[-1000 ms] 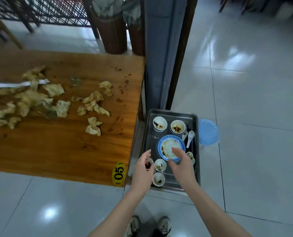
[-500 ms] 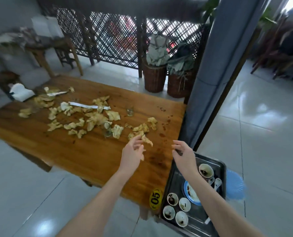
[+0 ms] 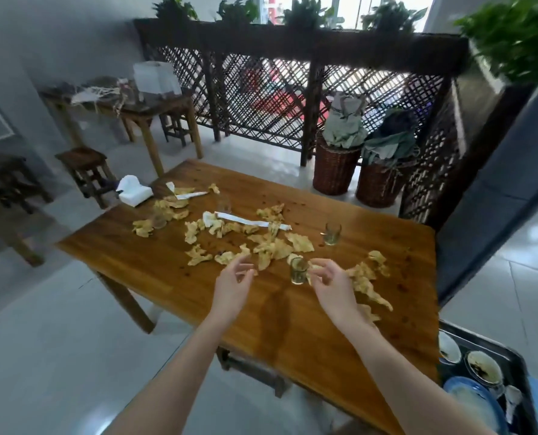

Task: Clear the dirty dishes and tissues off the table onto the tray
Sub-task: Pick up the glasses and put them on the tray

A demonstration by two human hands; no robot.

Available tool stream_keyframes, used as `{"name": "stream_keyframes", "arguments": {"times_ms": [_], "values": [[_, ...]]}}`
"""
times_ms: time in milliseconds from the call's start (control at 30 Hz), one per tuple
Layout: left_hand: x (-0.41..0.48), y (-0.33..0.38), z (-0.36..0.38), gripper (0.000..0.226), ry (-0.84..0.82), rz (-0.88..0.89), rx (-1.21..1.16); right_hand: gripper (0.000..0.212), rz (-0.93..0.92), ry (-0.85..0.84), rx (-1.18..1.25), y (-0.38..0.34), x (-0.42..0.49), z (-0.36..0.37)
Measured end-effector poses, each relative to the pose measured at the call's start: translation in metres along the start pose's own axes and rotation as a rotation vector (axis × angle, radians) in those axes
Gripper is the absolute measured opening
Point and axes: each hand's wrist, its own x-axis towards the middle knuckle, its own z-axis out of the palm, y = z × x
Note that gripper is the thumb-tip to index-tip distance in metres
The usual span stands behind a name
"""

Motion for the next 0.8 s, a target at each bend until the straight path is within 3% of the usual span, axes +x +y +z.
{"name": "stream_keyframes", "arguments": {"times_ms": [400, 800], "values": [[0.068, -0.096, -0.119, 0.033, 0.139, -0.122, 0.025, 0.025, 0.006, -0.191, -0.006, -0.049, 0.067, 0.156], [0.209, -0.164, -0.213, 0.037, 0.179, -0.211, 0.097, 0.027, 0.039, -0.289, 0.026, -0.095, 0.185, 0.304]]}}
